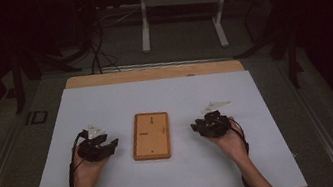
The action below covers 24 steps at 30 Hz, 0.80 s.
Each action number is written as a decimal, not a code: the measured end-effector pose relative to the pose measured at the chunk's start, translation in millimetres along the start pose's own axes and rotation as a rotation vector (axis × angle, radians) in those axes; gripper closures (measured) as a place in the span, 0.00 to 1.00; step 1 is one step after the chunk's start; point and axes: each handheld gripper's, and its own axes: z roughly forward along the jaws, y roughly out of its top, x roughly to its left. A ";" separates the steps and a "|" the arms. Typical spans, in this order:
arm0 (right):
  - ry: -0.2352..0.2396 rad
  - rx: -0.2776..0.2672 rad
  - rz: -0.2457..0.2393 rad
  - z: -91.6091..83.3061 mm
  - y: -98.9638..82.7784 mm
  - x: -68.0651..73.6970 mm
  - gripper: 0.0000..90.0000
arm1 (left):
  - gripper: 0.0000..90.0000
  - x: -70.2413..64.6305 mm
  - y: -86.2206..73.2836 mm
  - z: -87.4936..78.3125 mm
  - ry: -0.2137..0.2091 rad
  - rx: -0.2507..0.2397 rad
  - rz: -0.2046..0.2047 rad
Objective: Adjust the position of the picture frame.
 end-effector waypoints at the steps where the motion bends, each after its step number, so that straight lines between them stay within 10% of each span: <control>1: 0.001 -0.003 -0.009 1.7 1.9 2.0 0.77 | 0.56 -0.1 0.0 0.1 -0.002 0.000 0.000; 24: 0.094 -0.010 -0.101 31.7 25.8 42.0 0.77 | 0.55 -0.9 -0.3 1.8 0.005 0.013 0.013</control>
